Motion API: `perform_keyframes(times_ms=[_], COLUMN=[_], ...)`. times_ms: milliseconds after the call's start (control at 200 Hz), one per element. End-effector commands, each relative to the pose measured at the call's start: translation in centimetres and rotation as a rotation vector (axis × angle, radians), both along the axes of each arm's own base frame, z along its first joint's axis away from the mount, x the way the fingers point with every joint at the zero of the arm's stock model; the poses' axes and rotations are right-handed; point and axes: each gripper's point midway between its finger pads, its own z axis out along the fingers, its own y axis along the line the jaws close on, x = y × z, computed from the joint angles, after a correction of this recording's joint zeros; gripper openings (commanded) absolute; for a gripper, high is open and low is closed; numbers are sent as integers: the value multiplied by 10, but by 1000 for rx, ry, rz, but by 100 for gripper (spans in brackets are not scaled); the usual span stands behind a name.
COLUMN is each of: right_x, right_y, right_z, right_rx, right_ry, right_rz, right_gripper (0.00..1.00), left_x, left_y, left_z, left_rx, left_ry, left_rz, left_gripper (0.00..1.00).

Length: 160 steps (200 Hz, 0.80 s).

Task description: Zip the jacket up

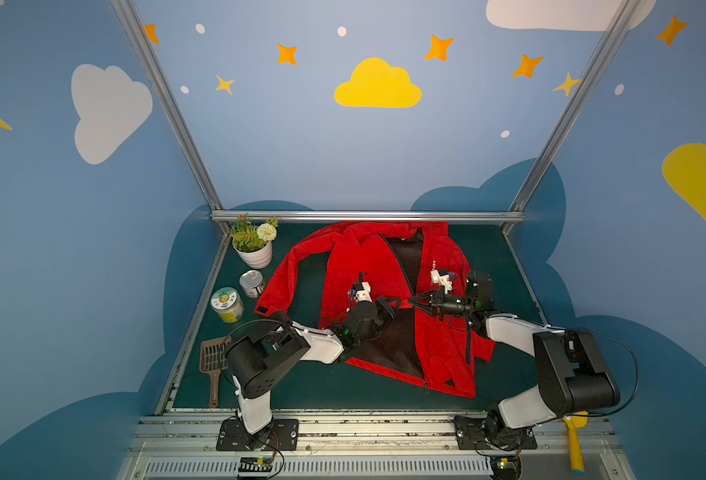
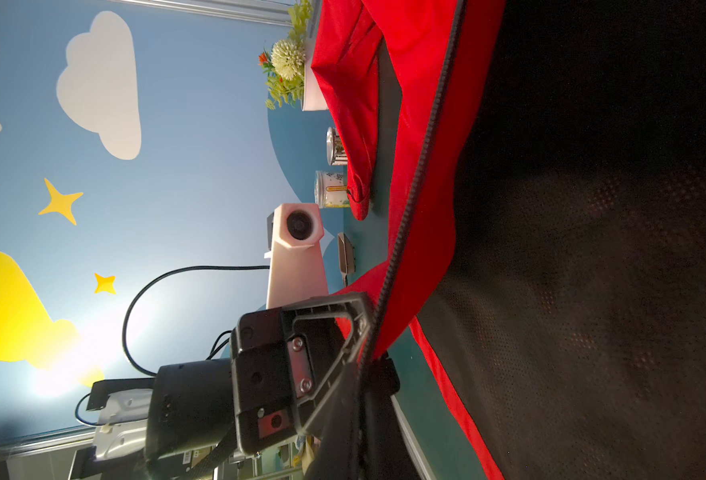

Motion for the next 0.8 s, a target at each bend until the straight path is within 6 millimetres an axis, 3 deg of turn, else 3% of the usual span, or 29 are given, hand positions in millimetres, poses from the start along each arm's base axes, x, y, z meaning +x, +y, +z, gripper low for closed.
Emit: perform_keyframes(times_ms=[0, 210, 436, 731, 796], right_x=[4, 21, 26, 38, 37], right_y=[1, 7, 17, 22, 22], right_z=[19, 24, 19, 15, 13], right_rx=[67, 104, 129, 182, 184], right_ry=[-59, -64, -43, -17, -12], right_rz=[13, 9, 21, -8, -9], right_gripper=[0, 0, 0, 0, 0], left_x=[0, -1, -1, -1, 0], left_y=[0, -3, -7, -16, -14], left_z=[14, 32, 45, 53, 53], left_rx=[-18, -50, -70, -108, -110], left_ry=[-29, -56, -54, -60, -57], left_rz=[-8, -30, -65, -100, -92], left_gripper=[3, 3, 3, 3, 11])
